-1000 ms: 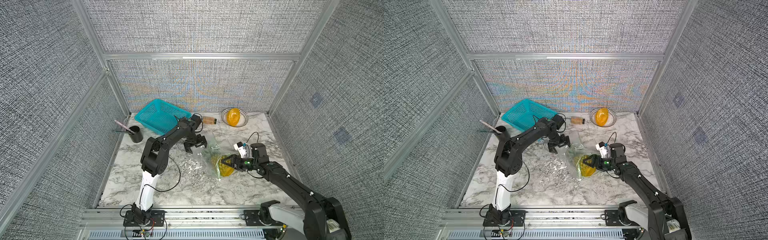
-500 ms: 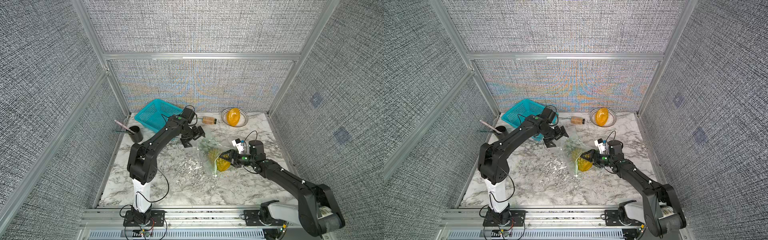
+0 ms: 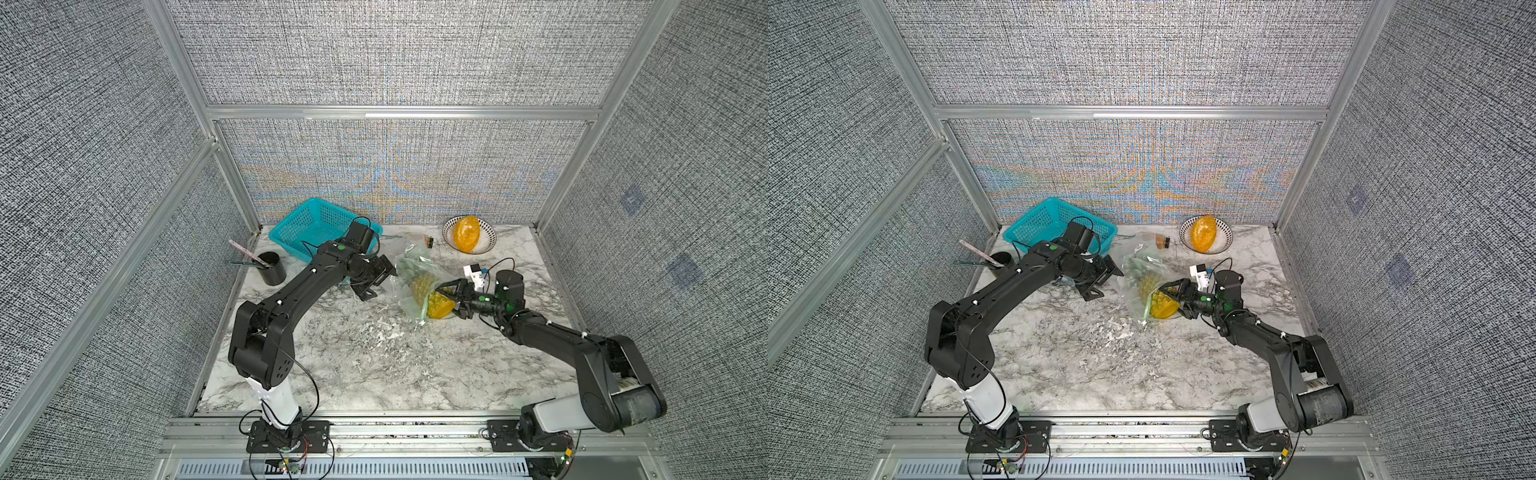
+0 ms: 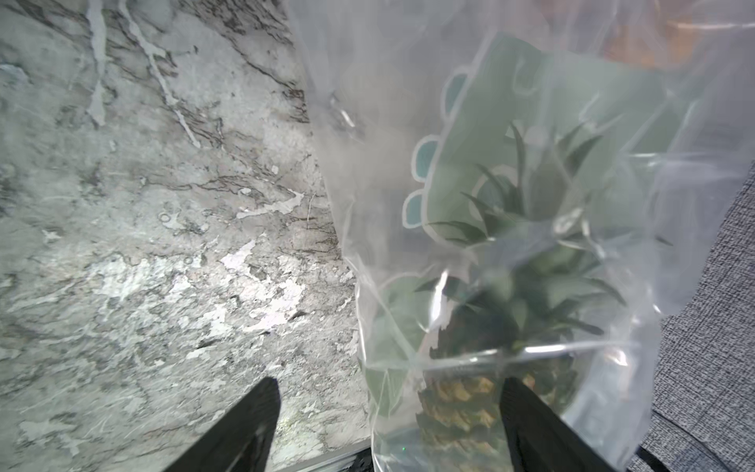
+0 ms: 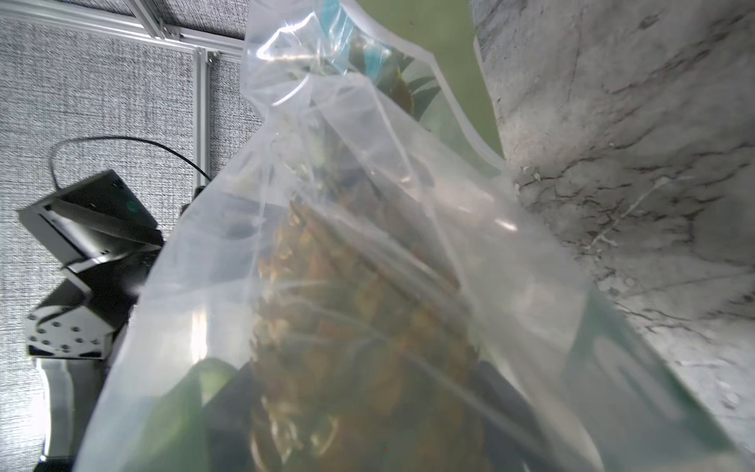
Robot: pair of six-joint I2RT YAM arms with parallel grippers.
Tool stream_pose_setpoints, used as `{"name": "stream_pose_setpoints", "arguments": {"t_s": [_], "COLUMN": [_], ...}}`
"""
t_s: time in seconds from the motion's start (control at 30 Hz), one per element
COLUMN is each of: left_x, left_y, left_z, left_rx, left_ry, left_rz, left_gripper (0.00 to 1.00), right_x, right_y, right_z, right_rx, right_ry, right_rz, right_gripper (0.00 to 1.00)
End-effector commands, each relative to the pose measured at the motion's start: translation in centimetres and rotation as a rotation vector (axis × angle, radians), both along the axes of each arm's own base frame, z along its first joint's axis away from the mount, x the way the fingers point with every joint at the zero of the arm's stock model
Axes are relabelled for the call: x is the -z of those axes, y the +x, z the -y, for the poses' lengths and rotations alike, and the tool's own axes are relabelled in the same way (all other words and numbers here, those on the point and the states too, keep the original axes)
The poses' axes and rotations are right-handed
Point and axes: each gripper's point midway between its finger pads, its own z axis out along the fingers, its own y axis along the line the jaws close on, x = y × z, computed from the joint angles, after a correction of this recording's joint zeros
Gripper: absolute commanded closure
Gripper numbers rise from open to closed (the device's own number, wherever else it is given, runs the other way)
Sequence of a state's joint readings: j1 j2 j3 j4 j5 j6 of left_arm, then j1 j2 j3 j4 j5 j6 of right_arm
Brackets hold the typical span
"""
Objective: Open the zip-top bag and take out the pineapple
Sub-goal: Pick up the pineapple from the zipper food storage bag.
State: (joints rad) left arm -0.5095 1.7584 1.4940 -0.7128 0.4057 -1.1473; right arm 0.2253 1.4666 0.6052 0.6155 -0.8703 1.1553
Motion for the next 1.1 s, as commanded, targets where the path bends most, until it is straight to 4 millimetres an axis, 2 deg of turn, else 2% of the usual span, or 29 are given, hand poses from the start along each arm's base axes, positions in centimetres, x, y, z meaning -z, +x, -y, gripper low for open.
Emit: {"name": "stream_pose_setpoints", "arguments": {"t_s": [0.0,0.13,0.17,0.3,0.4,0.57,0.63,0.83,1.07], "left_x": [-1.4,-1.0,-0.8,-0.7,-0.5,0.3,0.5,0.1,0.0], "left_y": [1.5,1.8,2.0,2.6,2.6,2.0,1.9,2.8,4.2], "left_z": [1.9,3.5,4.0,4.8,4.5,3.7,3.5,2.5,1.4], "left_rx": [-0.022,-0.033,-0.034,-0.022,-0.020,-0.011,0.001,0.038,0.037], "left_ry": [-0.101,-0.145,-0.155,-0.154,-0.129,-0.071,-0.054,0.044,0.093], "left_rz": [0.069,0.077,0.082,0.092,0.088,0.072,0.072,0.121,0.153], "left_gripper": [0.15,0.18,0.21,0.48,0.66,0.91,0.97,1.00,1.00], "right_x": [-3.9,-5.1,-5.2,-5.5,-5.5,-5.6,-5.7,-5.9,-5.0], "right_y": [1.1,2.0,2.1,2.3,2.1,1.9,1.8,1.1,-0.4], "right_z": [-0.4,-0.4,-0.3,-0.5,-0.4,-0.2,-0.1,0.0,-0.3], "right_rx": [0.014,0.043,0.049,0.053,0.057,0.070,0.071,0.060,0.013], "right_ry": [0.144,0.230,0.244,0.277,0.287,0.312,0.329,0.358,0.285], "right_rz": [0.078,0.072,0.069,0.064,0.059,0.057,0.053,0.023,-0.035], "right_gripper": [0.45,0.45,0.45,0.45,0.45,0.45,0.45,0.45,0.45]}}
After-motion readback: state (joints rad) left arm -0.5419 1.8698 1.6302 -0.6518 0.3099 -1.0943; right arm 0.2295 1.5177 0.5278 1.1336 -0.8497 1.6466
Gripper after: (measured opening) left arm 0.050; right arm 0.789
